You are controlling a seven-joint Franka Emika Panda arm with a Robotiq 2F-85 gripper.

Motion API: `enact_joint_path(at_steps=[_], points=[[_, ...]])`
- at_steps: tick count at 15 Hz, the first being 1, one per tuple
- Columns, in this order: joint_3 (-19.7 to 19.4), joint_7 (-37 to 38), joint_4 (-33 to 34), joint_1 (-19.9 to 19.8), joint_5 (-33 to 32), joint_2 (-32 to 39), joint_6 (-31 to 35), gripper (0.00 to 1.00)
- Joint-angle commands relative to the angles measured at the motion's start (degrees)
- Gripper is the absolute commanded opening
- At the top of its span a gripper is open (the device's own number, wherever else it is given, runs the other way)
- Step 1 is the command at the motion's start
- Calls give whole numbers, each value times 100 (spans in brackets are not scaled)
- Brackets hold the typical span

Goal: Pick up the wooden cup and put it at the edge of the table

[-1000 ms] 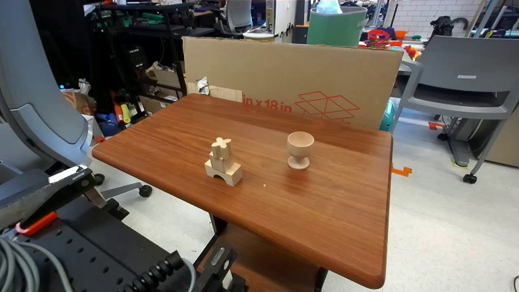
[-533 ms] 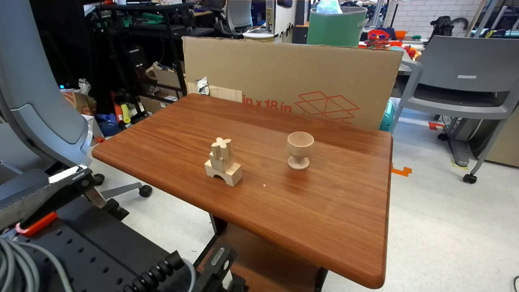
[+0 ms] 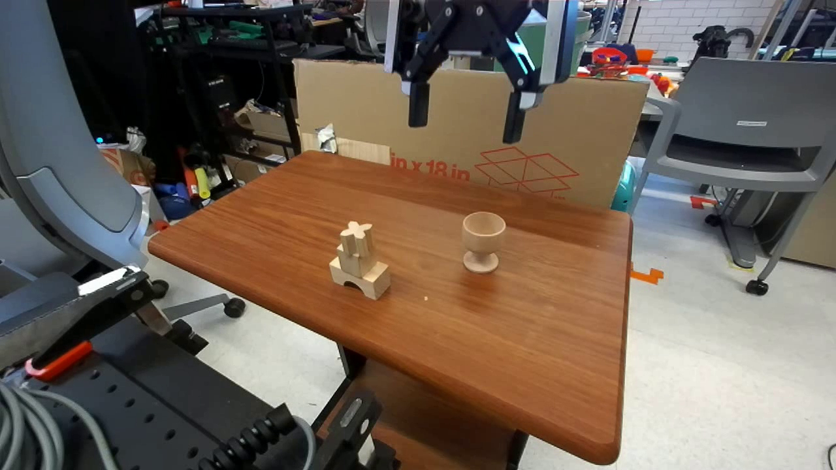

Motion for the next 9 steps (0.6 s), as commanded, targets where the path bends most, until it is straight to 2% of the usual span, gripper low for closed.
enact_joint_path(at_steps=[1,9], points=[[27,123,507,26,15,610,142,100],[-62,357,874,139,-212,1180,397,100]])
